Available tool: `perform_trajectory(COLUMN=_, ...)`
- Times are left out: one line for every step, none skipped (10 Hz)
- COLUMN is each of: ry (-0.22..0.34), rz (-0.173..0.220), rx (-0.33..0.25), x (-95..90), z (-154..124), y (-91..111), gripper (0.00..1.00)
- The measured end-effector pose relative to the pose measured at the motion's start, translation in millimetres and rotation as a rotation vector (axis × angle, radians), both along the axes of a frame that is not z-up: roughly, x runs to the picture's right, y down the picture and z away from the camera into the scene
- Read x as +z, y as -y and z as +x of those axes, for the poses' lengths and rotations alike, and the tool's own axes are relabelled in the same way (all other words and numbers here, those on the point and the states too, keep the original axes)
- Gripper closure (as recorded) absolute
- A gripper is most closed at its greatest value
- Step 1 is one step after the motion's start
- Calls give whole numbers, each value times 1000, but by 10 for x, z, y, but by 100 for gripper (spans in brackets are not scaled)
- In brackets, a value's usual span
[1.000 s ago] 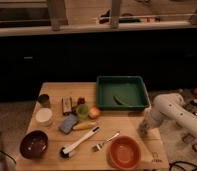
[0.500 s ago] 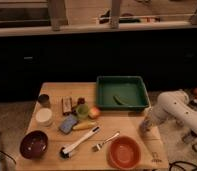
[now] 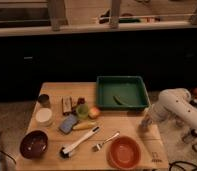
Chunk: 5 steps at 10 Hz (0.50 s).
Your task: Place towel in purple bowl
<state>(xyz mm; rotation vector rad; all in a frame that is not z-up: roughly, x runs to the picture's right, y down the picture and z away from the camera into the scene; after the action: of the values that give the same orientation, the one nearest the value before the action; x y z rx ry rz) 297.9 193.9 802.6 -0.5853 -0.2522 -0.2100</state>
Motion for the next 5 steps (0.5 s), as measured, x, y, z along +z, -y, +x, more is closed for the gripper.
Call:
perform_trajectory(ry=-5, rz=5, rx=2, x=-37, z=-28, y=52, gripper=100)
perform_trajectory(ry=-10, rz=9, rx=3, x=-76, z=-35, y=84, gripper=100)
perform_trajectory(ry=-14, rz=16, rx=2, x=-131, z=-50, y=138, gripper=100)
perform_trajectory(ry=-19, rz=22, rx=-4, x=-177, z=-70, y=178, gripper=100)
perform_trajectory(ry=-20, rz=26, rx=-13, x=-220, z=-113, y=225, gripper=100)
